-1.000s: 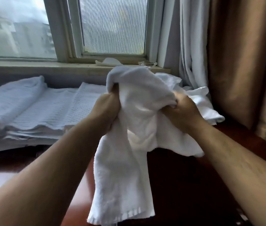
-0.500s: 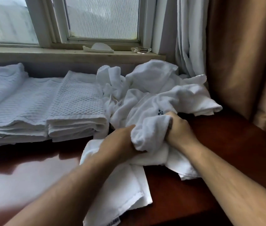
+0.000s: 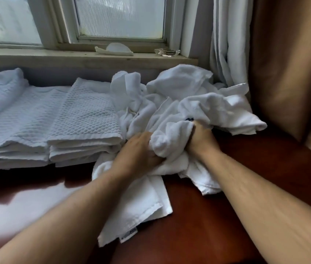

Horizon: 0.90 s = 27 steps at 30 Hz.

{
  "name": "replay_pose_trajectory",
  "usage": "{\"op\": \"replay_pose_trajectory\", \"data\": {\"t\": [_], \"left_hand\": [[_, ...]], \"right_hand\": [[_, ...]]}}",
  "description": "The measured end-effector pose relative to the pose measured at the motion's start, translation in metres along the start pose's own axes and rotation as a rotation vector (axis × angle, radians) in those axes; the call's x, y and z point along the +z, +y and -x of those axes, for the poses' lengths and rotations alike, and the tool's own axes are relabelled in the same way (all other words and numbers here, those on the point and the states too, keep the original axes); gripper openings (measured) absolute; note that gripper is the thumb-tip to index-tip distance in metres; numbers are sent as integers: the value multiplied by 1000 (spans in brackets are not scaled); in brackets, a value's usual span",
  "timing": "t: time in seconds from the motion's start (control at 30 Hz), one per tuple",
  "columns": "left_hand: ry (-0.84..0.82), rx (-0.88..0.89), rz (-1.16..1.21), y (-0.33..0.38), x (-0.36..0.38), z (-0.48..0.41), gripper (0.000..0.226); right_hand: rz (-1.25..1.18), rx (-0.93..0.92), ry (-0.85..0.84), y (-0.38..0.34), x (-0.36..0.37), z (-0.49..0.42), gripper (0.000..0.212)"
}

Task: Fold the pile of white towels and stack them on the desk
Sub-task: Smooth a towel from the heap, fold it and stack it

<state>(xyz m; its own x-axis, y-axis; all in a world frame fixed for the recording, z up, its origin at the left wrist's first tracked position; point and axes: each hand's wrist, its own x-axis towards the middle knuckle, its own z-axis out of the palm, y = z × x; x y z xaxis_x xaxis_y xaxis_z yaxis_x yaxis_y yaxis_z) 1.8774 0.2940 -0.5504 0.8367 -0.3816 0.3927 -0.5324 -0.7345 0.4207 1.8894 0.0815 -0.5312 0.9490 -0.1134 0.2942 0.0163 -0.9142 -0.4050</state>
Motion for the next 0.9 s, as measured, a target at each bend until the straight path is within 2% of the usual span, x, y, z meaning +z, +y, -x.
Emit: {"op": "replay_pose_trajectory", "data": {"t": [0.07, 0.1, 0.13, 0.2, 0.23, 0.27, 0.33, 0.37, 0.43, 0.47, 0.57, 0.67, 0.73, 0.8, 0.9], "left_hand": [[-85, -52, 56, -4, -10, 21, 74], [-137, -78, 39, -9, -15, 37, 97], [-176, -105, -18, -12, -20, 52, 111], [-222, -125, -113, -9, -28, 70, 122], [-237, -138, -119, -5, -29, 75, 126], [-237, -166, -149, 0, -30, 81, 129], [-205, -279, -265, 8, -29, 95, 132], [-173, -334, -328, 12, -28, 103, 128], [-106, -372, -402, 18, -25, 116, 111], [-69, -350, -403, 19, -25, 119, 102], [-72, -278, -297, 21, -36, 120, 84], [-83, -210, -129, 27, -48, 122, 54], [-122, -102, -83, 29, -58, 119, 37], [-227, -46, -34, 24, -71, 116, 48], [-311, -99, 105, 7, -89, 120, 90]], "right_hand": [[-115, -37, -3, 6, -27, 15, 18], [-230, -42, -89, 12, -43, 28, 17], [-395, -80, -284, 17, -59, 43, 22], [-837, 6, -722, 21, -80, 74, 55], [-916, 80, -805, 21, -82, 88, 63], [-891, 118, -818, 19, -80, 101, 59], [-632, 56, -789, 11, -73, 117, 37], [-556, 49, -795, 1, -74, 124, 33], [-561, 19, -796, -12, -73, 135, 37], [-641, 13, -787, -14, -72, 139, 44], [-1083, 164, -777, -12, -70, 147, 67], [-1213, 177, -806, -19, -62, 161, 91], [-1229, 150, -861, -24, -57, 164, 94], [-1093, 22, -774, -33, -63, 161, 89], [-635, -49, -303, -45, -80, 141, 68]]}}
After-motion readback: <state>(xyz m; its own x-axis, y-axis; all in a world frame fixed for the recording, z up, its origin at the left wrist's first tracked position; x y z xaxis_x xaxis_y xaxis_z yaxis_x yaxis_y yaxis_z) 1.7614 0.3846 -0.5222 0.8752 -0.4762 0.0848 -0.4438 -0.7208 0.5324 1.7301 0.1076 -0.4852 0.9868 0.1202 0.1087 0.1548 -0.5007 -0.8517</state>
